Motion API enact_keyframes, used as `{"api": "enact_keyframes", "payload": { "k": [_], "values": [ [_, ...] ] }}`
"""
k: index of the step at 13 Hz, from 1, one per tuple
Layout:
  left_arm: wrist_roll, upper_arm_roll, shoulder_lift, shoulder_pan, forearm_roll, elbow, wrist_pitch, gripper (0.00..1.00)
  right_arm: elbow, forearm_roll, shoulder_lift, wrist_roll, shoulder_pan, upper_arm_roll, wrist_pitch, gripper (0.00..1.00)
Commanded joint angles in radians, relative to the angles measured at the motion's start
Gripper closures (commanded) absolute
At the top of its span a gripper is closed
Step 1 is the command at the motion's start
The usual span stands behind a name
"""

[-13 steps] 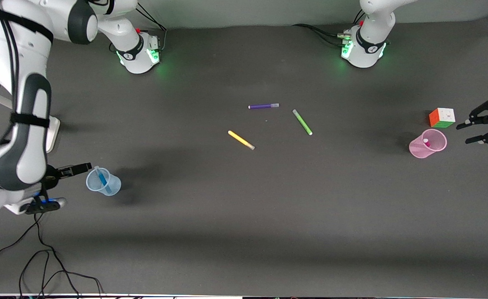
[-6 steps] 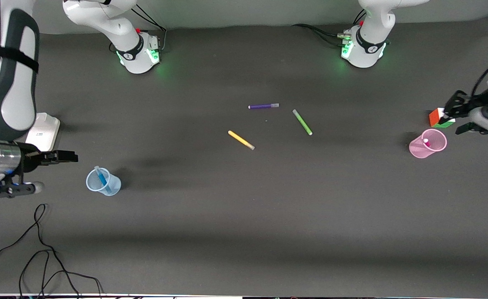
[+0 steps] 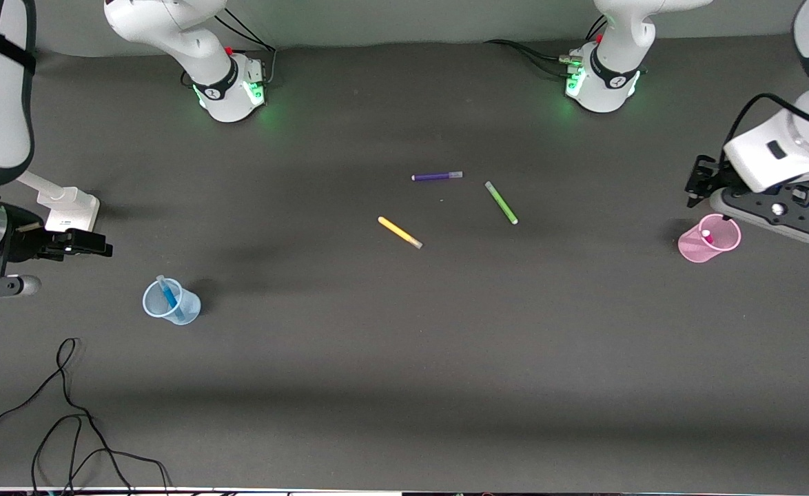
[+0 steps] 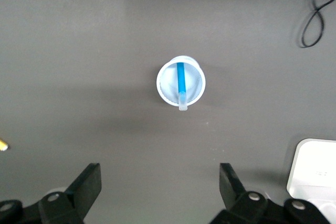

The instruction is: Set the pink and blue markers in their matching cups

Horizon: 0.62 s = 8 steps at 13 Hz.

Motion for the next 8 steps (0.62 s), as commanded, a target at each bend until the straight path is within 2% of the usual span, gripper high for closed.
{"api": "enact_keyframes", "payload": {
  "k": [1,3,5,7,8],
  "values": [
    [-0.102,0.002,0.048,-0.030,0.042,0.083,-0.085,0.31,-0.097,-0.076,-0.125,0.128,0.008,0.068,0.057,0.00],
    [-0.121,0.004,0.046,-0.030,0.041,0.083,-0.114,0.01,-0.093,-0.077,-0.151,0.130,-0.161,0.235,0.055,0.00],
    [-0.122,0.008,0.017,-0.017,0.042,0.019,-0.122,0.00,-0.076,-0.080,-0.161,0.128,-0.294,0.346,0.049,0.00],
    [-0.127,0.013,-0.003,-0.017,0.042,-0.012,-0.114,0.00,-0.068,-0.094,-0.179,0.125,-0.439,0.482,0.045,0.00],
    [-0.165,0.010,-0.009,-0.018,0.042,-0.023,-0.113,0.00,-0.068,-0.106,-0.191,0.127,-0.478,0.525,0.040,0.00]
  ]
}}
